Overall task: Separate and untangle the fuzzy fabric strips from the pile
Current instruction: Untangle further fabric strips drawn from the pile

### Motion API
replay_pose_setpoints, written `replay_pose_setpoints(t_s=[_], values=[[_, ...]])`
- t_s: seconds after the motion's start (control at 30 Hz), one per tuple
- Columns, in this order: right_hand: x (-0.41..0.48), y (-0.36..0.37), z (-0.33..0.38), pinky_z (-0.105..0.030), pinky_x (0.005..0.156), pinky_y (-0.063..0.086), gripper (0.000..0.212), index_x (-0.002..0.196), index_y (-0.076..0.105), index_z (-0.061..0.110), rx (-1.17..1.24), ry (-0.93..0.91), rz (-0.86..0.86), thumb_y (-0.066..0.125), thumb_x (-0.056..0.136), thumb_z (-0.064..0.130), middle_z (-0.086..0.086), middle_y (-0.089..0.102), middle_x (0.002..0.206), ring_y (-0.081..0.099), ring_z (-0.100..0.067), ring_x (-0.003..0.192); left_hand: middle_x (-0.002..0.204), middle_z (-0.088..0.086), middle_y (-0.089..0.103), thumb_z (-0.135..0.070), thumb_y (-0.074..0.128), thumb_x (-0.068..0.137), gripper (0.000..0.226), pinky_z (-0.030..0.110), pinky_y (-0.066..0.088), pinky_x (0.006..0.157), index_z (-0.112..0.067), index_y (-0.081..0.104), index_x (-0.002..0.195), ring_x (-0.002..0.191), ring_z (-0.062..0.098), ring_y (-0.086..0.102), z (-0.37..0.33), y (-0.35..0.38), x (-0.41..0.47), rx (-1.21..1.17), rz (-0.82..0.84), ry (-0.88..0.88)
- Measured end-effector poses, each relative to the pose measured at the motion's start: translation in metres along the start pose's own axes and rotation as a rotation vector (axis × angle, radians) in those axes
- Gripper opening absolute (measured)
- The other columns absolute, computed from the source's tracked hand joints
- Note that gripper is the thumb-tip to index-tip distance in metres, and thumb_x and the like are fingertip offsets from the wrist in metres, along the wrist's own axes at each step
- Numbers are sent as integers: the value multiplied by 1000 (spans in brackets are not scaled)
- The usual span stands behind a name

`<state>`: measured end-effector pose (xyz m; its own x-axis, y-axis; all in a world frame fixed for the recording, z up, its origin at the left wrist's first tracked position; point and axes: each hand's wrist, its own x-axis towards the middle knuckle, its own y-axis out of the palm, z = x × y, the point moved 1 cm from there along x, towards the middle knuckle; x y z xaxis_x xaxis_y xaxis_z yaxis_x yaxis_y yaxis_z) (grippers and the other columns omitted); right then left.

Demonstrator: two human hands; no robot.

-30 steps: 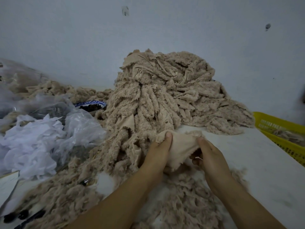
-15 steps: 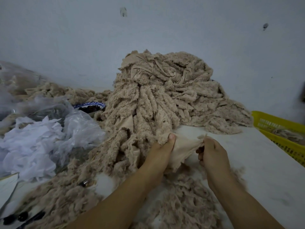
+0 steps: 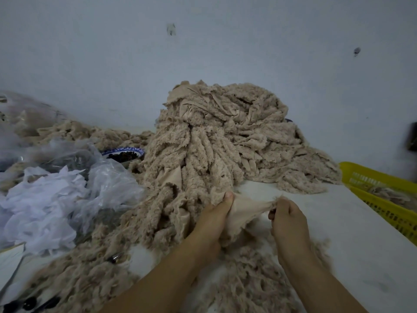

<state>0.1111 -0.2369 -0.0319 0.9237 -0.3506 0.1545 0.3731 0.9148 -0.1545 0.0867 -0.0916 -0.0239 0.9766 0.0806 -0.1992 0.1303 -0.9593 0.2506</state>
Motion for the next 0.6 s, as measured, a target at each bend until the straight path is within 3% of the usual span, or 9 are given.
replay_pose_setpoints(t_s=[0.07,0.13,0.2,0.27,0.37,0.43,0.5,0.57,0.6], values=[[-1,4,-2,-35,57,32,44,71,48,13,-10,-1,-6,33,106,33,-8,50,68,39,-24,58,101,13,76,-53,56,94,49,44,56,92,-11,70,115,97,33,71,1,1,0,2,-5,16],[6,-1,-6,-32,55,29,39,72,50,14,22,29,-55,34,105,27,-7,49,69,37,-22,57,82,12,75,-52,55,93,47,33,60,66,-9,71,102,76,28,72,-3,-8,2,-77,-5,52],[17,-18,-7,-32,55,29,35,73,54,15,113,102,-162,33,101,18,-9,49,72,37,-20,57,64,7,68,-49,50,95,43,23,51,43,-12,71,89,60,23,66,-14,-26,4,-296,7,89],[24,-27,-7,-32,54,28,35,73,55,15,129,116,-158,33,100,17,-9,48,71,36,-20,56,58,7,66,-48,44,98,48,19,45,35,-9,70,90,50,19,62,-21,-41,9,-471,-31,100],[12,-11,-9,-29,52,27,40,67,52,10,-123,-31,105,40,102,27,-9,50,65,39,-18,54,56,8,66,-49,41,103,60,24,50,39,10,48,110,43,17,62,-15,-33,9,-498,22,38],[3,-2,-9,-28,49,23,50,62,40,12,-364,-170,244,43,101,45,-8,43,61,32,-14,49,73,13,70,-47,45,102,55,33,57,55,3,54,122,61,22,68,-12,-25,7,-555,71,-28],[1,-5,-11,-30,50,24,55,62,31,16,-552,-251,248,46,95,58,-1,35,57,31,-14,49,87,14,71,-45,50,100,43,40,56,74,-7,64,115,75,26,69,-13,-25,9,-660,99,-85],[-1,-7,-11,-27,52,33,44,70,42,21,-635,-354,237,50,93,57,6,46,70,41,-9,54,90,11,68,-41,53,98,37,38,55,81,-8,66,107,79,24,67,-19,-27,6,-727,167,-136],[-4,-5,-10,-20,55,38,31,83,50,23,-593,-435,245,52,95,51,8,51,87,48,-3,62,99,10,67,-39,54,97,37,36,55,87,-7,66,112,88,23,66,-22,-26,3,-739,201,-164]])
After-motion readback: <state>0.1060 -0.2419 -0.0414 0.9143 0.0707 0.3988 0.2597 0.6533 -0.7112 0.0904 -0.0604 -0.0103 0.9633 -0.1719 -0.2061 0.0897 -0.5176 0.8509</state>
